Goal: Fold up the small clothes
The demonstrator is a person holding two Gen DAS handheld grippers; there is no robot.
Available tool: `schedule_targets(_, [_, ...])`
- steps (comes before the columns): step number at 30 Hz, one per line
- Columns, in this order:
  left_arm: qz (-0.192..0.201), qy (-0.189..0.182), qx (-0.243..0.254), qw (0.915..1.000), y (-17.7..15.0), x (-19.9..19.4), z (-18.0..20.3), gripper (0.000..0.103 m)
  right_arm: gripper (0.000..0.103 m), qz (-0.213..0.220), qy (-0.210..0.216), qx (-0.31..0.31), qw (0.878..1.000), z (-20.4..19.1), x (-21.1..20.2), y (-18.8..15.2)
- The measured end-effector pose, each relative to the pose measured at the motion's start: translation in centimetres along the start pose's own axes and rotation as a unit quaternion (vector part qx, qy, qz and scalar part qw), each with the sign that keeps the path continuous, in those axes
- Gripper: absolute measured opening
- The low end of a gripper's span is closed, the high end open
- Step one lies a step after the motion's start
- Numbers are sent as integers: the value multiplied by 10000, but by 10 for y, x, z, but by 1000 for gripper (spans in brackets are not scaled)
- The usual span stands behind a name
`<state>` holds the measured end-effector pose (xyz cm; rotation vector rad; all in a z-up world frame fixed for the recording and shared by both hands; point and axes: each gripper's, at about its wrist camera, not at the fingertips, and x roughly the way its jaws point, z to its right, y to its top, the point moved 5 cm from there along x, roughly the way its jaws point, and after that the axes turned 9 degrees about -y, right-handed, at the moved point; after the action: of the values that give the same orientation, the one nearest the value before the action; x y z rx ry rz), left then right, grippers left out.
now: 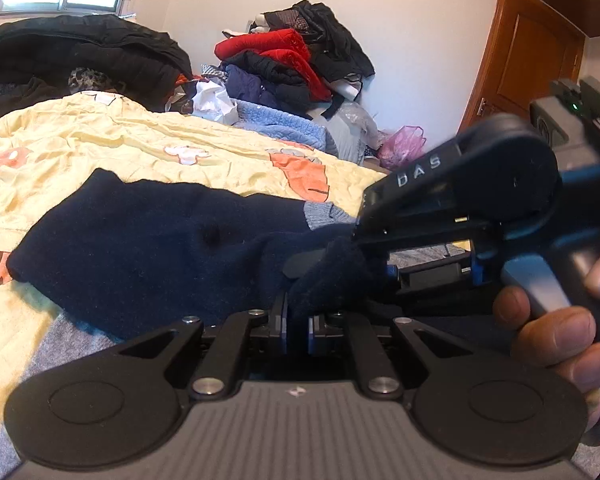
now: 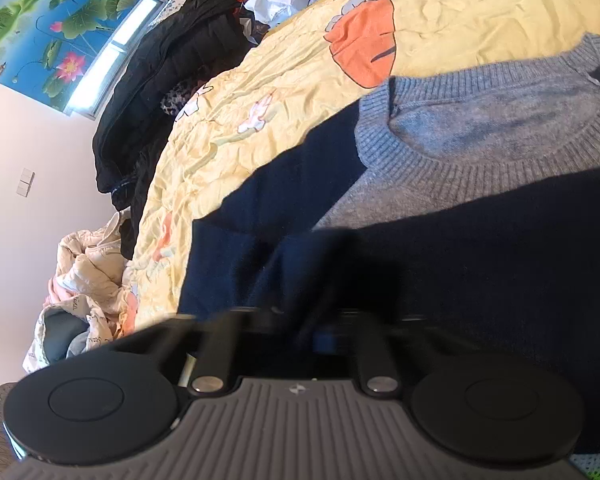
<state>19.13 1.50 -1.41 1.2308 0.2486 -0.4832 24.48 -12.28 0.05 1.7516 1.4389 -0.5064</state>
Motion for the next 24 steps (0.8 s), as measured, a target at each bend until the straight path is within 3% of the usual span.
schedule_targets(3, [120,-88,211,9997,-2,-5,7,23,15,214,30,-110,9997,3,-10,1])
schedule_targets(5, [251,-108,398,9988,-2,-10,13,53,15,381,72,-132,9992,7,-22,6])
schedule_targets(8, [466,-188,501,9975,-2,-16,16,77,15,616,84,-111,9980,21,-45,17])
schedule_targets(13, [373,-112,374,9985,1,-11,14,77,15,870,-212,225,9957,76,-80,33])
schedule_targets(20, [143,-89,252,9995,3,-5,11,77,15,1118,-677,618,9895,150,-120,26])
schedule_targets(24, [99,-87,257,9996,2,-3,11,77,15,1150,-769,723,9877,166,-126,23])
